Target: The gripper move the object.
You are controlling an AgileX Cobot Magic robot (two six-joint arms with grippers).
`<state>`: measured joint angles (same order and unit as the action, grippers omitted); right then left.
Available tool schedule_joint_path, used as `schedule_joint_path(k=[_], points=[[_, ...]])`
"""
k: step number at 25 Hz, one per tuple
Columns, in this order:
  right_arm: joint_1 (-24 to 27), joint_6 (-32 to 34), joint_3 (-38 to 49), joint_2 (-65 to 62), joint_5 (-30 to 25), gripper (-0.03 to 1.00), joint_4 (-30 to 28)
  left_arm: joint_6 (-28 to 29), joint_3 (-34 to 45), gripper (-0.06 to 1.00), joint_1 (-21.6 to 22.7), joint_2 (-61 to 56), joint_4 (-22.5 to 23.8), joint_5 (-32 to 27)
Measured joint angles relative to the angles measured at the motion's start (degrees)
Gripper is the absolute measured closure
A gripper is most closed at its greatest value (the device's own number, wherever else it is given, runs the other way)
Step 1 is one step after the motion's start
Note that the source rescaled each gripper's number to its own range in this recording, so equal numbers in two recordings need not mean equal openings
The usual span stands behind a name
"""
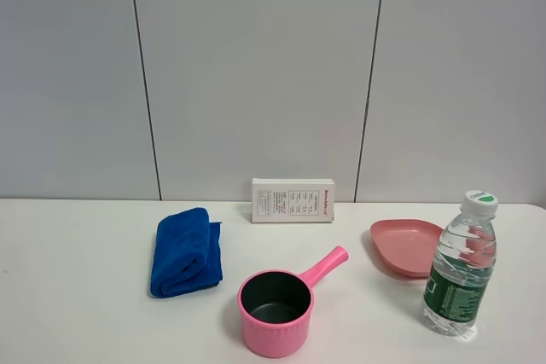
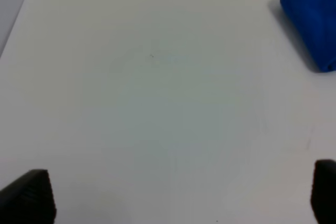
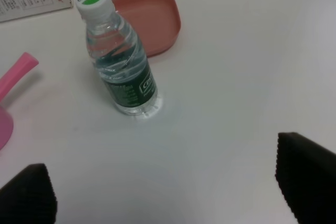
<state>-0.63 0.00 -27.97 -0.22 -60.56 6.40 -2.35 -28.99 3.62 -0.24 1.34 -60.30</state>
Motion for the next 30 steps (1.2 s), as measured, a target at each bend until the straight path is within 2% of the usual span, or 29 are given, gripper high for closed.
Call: schedule_joint_path(k=[30], points=[[0.0, 0.0, 0.0, 0.0, 0.0, 0.36, 0.0, 0.0, 0.0, -0.06, 0.0, 0.0, 0.0, 0.0]])
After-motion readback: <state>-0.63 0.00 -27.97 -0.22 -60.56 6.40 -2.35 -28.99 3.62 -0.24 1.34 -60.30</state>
